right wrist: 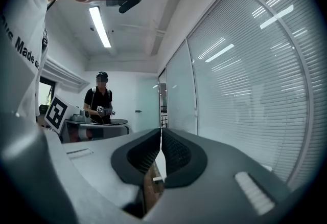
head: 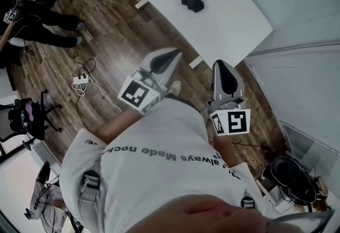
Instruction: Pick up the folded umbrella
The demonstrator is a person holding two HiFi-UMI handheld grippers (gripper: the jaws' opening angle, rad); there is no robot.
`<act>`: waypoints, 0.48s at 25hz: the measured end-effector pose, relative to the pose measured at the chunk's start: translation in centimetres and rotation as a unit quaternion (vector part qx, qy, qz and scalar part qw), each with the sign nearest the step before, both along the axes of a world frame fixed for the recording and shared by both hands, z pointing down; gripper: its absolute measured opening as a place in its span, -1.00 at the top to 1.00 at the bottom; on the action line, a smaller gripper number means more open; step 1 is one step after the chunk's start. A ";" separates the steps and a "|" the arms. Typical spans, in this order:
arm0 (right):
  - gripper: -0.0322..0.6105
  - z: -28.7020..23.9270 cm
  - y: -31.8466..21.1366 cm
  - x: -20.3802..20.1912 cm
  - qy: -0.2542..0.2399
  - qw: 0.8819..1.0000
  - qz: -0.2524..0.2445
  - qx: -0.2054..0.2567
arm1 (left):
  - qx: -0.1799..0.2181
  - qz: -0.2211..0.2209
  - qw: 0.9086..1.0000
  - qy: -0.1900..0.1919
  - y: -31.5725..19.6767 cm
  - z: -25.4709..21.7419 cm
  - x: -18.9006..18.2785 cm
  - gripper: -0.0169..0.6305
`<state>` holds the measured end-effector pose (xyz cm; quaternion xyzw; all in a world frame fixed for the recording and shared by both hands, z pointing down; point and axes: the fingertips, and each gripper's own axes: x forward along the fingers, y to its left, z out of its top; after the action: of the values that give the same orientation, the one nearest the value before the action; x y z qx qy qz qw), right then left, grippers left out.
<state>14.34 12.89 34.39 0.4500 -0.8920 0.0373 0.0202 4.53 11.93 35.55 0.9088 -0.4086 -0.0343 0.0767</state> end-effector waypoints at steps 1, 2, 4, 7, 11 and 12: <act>0.88 0.0 -0.5 0.1 0.000 1.000 -0.001 -0.001 | -0.001 -0.002 1.000 0.000 -0.5 0.0 0.1 0.93; 0.88 0.0 -1.0 0.2 0.000 1.000 -0.003 -0.002 | -0.002 -0.003 1.000 0.000 -1.0 0.1 0.2 0.94; 0.88 0.2 -1.8 0.3 0.000 1.000 -0.005 -0.006 | -0.003 -0.006 1.000 0.000 -1.7 0.2 0.3 0.94; 0.88 0.6 -3.2 -0.1 0.000 1.000 -0.009 -0.013 | -0.007 -0.009 1.000 0.001 -3.0 0.5 -0.2 0.94; 0.88 0.8 -5.3 -1.4 0.000 1.000 -0.011 -0.017 | -0.014 -0.011 1.000 0.000 -5.3 1.0 -1.5 0.94; 0.88 0.8 -5.9 -1.8 0.001 1.000 -0.011 -0.017 | -0.015 -0.010 1.000 0.000 -6.1 1.1 -1.9 0.93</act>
<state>12.50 6.95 35.19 0.4402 -0.8959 0.0523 0.0289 2.65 5.87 36.69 0.9035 -0.4181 -0.0291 0.0897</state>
